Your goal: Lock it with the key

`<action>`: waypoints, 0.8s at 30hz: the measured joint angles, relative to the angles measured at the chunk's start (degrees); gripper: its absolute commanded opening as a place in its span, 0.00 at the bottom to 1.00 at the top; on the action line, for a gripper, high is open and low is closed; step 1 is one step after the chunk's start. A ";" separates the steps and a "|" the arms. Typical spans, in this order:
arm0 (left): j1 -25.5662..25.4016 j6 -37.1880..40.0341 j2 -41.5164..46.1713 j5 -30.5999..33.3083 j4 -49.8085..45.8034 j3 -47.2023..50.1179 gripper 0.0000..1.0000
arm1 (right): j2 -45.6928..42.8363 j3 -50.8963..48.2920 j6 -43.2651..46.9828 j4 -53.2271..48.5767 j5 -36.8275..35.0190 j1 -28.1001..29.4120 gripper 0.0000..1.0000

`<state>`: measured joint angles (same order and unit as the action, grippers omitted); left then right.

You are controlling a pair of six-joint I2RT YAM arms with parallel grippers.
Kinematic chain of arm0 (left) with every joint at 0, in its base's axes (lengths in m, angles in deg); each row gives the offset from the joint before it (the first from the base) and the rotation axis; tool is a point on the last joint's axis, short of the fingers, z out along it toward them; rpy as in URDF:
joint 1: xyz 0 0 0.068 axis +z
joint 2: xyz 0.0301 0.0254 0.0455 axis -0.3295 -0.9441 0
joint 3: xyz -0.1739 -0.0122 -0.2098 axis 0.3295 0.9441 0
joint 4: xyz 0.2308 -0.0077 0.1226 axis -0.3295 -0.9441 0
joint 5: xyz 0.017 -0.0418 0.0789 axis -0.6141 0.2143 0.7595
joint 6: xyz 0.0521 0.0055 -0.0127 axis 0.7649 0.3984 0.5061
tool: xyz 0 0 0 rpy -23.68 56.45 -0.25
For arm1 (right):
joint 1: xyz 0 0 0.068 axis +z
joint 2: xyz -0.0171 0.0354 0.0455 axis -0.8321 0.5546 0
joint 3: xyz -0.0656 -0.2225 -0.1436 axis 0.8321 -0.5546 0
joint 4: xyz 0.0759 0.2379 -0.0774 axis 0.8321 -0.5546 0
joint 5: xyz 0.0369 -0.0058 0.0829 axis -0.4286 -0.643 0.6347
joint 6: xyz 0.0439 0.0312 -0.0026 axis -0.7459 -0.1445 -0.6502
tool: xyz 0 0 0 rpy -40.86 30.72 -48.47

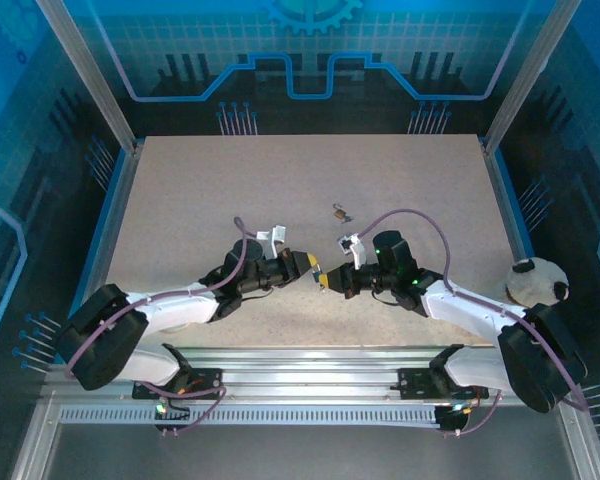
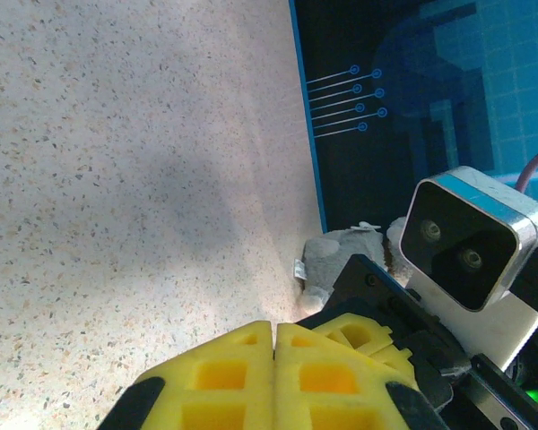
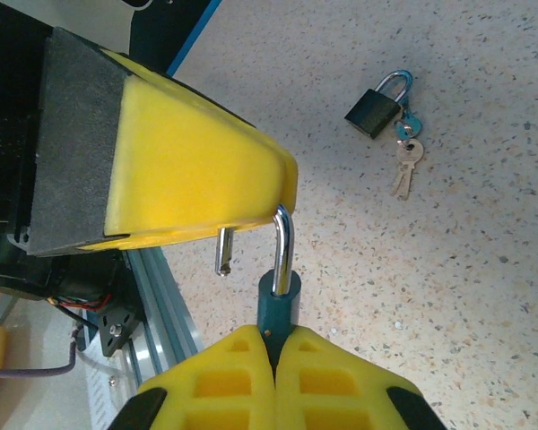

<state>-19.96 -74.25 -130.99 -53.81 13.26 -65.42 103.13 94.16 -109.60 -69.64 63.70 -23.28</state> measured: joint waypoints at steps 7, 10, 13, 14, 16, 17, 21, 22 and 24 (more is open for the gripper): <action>0.07 1.29 0.72 -0.63 0.81 0.33 0.00 | -0.59 -0.63 -0.24 1.64 1.05 -0.09 0.00; 0.07 1.51 1.18 -0.87 0.96 0.55 0.00 | -1.03 -0.68 -0.24 1.64 1.40 -0.09 0.00; 0.15 1.97 1.40 -1.44 1.40 0.63 0.00 | -1.25 -0.76 -0.44 2.01 1.97 -0.11 0.00; 0.22 2.12 1.49 -1.55 1.57 0.76 0.00 | -1.25 -0.79 -0.48 2.08 2.10 -0.11 0.00; 0.26 2.49 1.84 -1.86 1.92 1.14 0.00 | -1.25 -0.96 -0.70 2.51 2.62 -0.11 0.00; 0.26 2.58 2.03 -1.97 2.12 1.33 0.00 | -1.25 -1.05 -0.85 2.71 2.97 -0.11 0.00; 0.33 2.71 2.58 -2.43 2.95 2.01 0.00 | -1.27 -1.31 -1.31 3.45 3.98 -0.11 0.00; 0.37 2.82 2.71 -2.58 3.06 2.12 0.00 | -1.27 -1.40 -1.36 3.65 4.20 -0.11 0.00; 0.44 2.84 2.80 -2.95 3.61 2.29 0.00 | -1.29 -1.51 -1.53 4.13 4.59 -0.11 0.00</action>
<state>-19.52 -71.41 -128.19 -56.76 16.87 -63.12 101.84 92.65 -111.13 -65.51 68.29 -23.39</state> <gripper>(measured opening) 0.046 0.038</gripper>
